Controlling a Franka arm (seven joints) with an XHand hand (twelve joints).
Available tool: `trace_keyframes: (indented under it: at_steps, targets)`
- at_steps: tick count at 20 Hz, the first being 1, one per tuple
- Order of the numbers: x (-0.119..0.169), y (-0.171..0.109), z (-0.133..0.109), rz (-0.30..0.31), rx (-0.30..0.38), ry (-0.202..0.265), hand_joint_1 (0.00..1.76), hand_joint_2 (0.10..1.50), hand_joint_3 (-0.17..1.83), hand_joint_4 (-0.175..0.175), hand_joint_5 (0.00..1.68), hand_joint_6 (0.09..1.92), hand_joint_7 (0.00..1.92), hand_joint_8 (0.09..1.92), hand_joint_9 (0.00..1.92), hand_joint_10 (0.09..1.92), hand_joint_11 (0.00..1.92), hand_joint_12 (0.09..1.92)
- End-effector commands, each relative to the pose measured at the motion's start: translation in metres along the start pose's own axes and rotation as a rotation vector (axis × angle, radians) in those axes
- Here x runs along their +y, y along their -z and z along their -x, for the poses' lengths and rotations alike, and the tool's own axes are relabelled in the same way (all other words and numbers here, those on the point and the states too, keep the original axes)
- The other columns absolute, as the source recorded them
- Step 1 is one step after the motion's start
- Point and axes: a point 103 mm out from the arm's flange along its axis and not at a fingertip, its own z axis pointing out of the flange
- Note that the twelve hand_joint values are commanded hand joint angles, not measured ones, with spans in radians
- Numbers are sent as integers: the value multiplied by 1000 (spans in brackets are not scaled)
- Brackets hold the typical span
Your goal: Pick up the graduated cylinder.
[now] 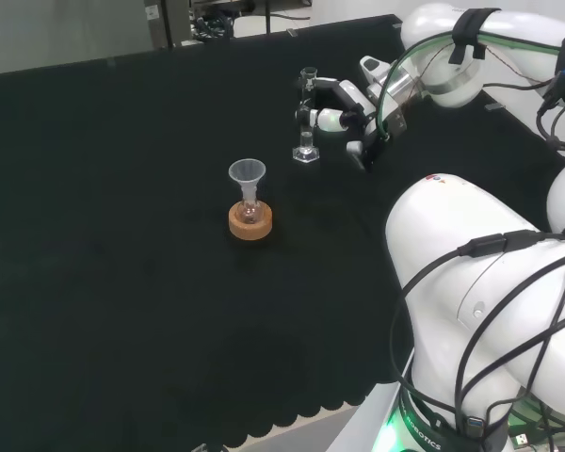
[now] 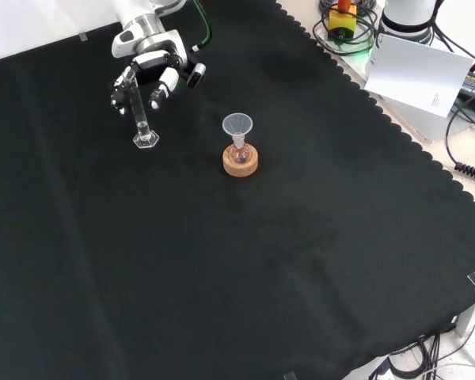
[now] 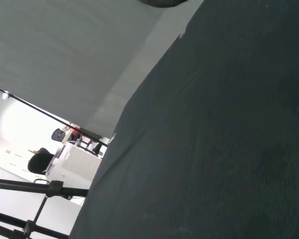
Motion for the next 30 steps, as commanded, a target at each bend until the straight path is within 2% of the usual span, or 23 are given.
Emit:
trace_keyframes:
  at_steps: [1,8,13,16,26,30]
  targets:
    - [1,-9,5,-5,32,-3,1112,1044,-175,-41,623,139,431,622,662,519,446,1212]
    - [3,-13,10,11,67,-10,1133,1055,-175,-38,626,173,428,624,674,505,475,1184]
    - [5,-11,11,31,75,-11,1181,1084,-175,-20,593,481,488,623,750,453,558,1135]
    - [6,-10,11,39,78,-15,1198,1106,-175,-16,580,580,520,625,787,440,604,1117]
    - [8,-12,13,36,78,-24,1209,1145,-175,-17,588,650,550,629,837,424,683,1084]
    - [9,-9,11,50,54,-33,1233,1208,-175,-19,684,684,659,664,921,410,822,1001]
